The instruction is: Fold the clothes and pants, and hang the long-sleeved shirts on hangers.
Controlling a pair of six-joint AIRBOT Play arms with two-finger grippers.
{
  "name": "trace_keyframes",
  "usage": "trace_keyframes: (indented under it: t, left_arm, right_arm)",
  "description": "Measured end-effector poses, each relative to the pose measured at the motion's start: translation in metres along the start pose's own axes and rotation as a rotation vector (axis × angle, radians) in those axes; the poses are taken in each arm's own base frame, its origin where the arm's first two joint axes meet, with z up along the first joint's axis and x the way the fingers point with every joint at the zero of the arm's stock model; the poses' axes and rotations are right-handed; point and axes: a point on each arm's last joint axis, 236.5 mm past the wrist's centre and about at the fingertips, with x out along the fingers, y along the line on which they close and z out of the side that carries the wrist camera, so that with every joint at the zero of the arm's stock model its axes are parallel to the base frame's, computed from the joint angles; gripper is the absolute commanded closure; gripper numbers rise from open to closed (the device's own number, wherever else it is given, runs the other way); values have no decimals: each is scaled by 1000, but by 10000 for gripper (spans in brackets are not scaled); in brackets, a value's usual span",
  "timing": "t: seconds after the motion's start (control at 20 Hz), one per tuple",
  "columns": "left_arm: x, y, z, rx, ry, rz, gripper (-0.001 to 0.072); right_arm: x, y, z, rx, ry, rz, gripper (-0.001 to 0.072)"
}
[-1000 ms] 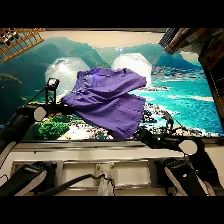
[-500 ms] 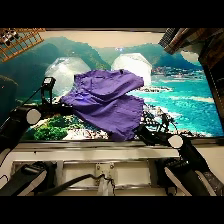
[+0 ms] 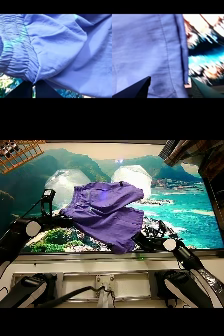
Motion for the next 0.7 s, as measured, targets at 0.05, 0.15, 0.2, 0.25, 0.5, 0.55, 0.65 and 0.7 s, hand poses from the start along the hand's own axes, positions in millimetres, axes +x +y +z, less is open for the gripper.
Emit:
trace_keyframes:
  t: [0.05, 0.15, 0.2, 0.25, 0.5, 0.55, 0.65, 0.7]
  left_arm:
    - [0, 0, 0, -1, 0, 0, 700]
    - [0, 0, 0, -1, -1, 0, 700]
    - [0, 0, 0, -1, -1, 0, 700]
    - [0, 0, 1, -1, -2, 0, 700]
    - [0, 0, 9, -3, -40, -1, 700]
    - [-1, 0, 13, -3, -53, 0, 700]
    - [-6, 1, 24, 18, -92, 13, 701]
    - [-13, 3, 34, 39, -122, 26, 701]
  right_arm:
    - [2, -1, 1, 0, 2, -2, 212]
    - [6, 2, 2, 4, 7, 9, 271]
    - [9, 4, 2, 7, 9, 17, 330]
    - [11, 5, 3, 7, 10, 24, 400]
    - [14, 19, 15, -10, -24, 73, 692]
    - [13, 25, 18, -24, -31, 86, 693]
    - [3, 49, 26, -81, -54, 136, 694]
    - [-7, 66, 31, -125, -66, 168, 694]
